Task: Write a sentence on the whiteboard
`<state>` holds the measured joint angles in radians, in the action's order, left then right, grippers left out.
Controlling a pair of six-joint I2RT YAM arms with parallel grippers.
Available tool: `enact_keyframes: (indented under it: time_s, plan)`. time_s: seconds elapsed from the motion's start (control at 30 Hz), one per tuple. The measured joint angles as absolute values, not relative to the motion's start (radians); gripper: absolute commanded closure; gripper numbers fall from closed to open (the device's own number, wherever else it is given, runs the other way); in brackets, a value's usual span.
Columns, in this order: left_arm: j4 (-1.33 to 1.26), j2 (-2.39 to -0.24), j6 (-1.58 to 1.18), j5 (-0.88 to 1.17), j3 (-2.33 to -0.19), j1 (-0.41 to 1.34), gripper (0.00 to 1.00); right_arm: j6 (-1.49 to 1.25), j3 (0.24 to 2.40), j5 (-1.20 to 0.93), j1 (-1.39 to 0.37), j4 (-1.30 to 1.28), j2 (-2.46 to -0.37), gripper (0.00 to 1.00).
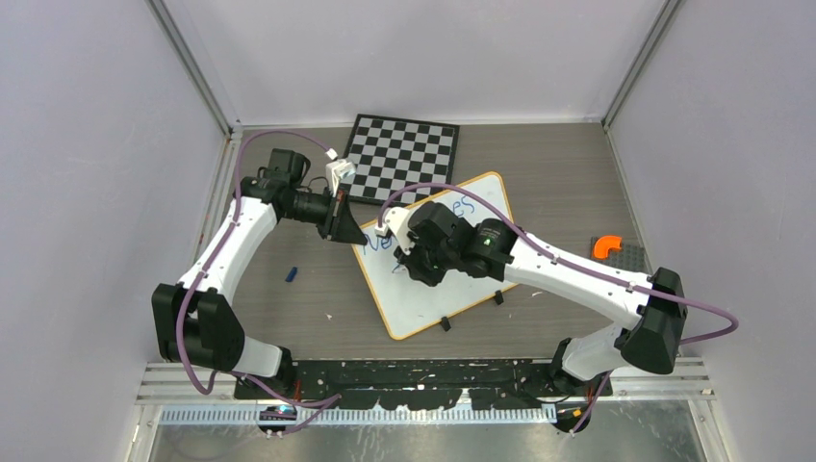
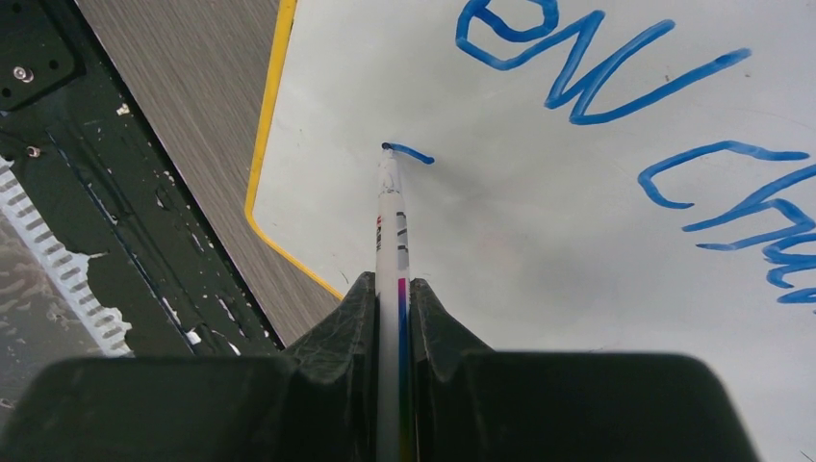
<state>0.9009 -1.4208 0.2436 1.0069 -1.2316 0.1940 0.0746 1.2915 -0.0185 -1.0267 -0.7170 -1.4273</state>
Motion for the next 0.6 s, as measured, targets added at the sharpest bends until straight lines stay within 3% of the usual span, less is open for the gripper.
enact_keyframes:
  time_s: [0.6]
  plan:
    - [0.899, -1.428, 0.244, 1.013, -1.232, 0.191, 1.00, 0.100, 1.249, -0.015, -1.034, -0.715, -1.415, 1.00]
